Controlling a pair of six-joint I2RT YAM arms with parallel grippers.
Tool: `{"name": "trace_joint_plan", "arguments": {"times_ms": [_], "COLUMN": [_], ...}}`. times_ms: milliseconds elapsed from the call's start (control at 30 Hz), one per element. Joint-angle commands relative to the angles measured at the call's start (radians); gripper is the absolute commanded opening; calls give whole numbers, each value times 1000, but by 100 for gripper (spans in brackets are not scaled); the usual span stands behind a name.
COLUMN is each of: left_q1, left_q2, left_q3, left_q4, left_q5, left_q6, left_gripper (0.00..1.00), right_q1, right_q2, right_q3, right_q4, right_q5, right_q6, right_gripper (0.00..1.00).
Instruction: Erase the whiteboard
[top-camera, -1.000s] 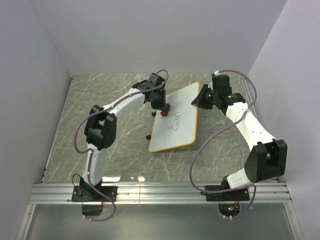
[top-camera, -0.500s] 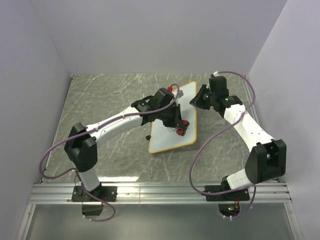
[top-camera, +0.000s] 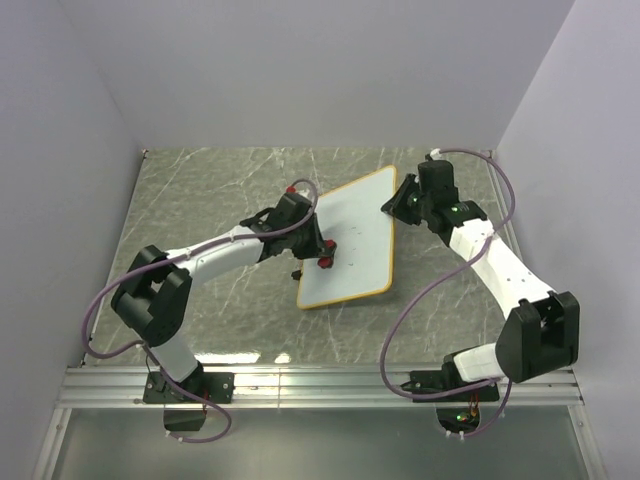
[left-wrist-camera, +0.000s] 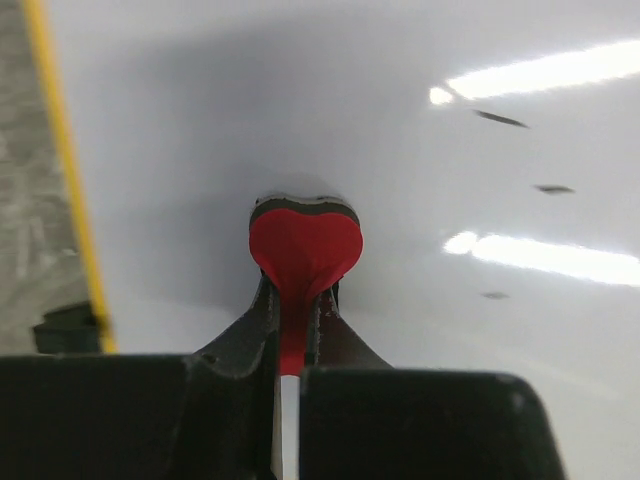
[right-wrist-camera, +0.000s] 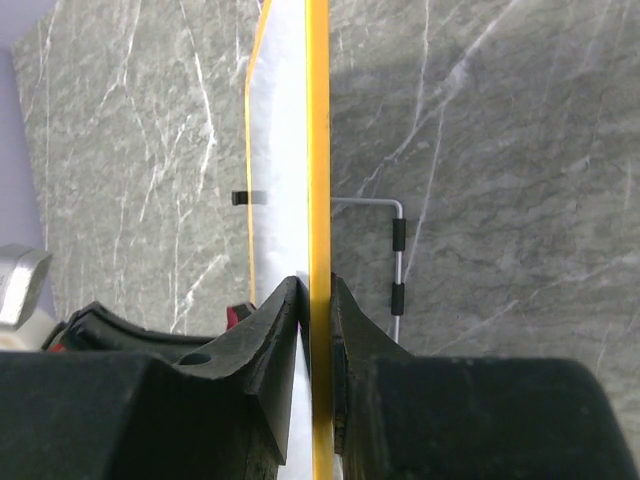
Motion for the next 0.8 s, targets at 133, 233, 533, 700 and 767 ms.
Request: {"name": "trace_joint_plan", "arguments": {"times_ms": [133, 233, 533, 700, 767], "left_q1": [0, -27, -211, -230, -231], "left_q2": [26, -1, -17, -41, -40], "left_q3": [-124, -79, 179, 168, 156], "left_q4": [19, -4, -132, -89, -83], "left_q5": [-76, -53, 13, 8, -3], "left_q6": [-9, -5, -32, -91, -103], "left_gripper": [0, 0, 0, 0, 0], "right_q1": [61, 59, 65, 65, 65], "right_q2": [-65, -73, -56, -36, -25], "right_q3": [-60, -71, -62, -53, -44], "right_q4": [-51, -50, -44, -36, -39], "right_q5": [-38, -33, -15, -1, -1], "right_q6": [-3, 1, 11, 15, 15], "right_gripper": [0, 0, 0, 0, 0]}}
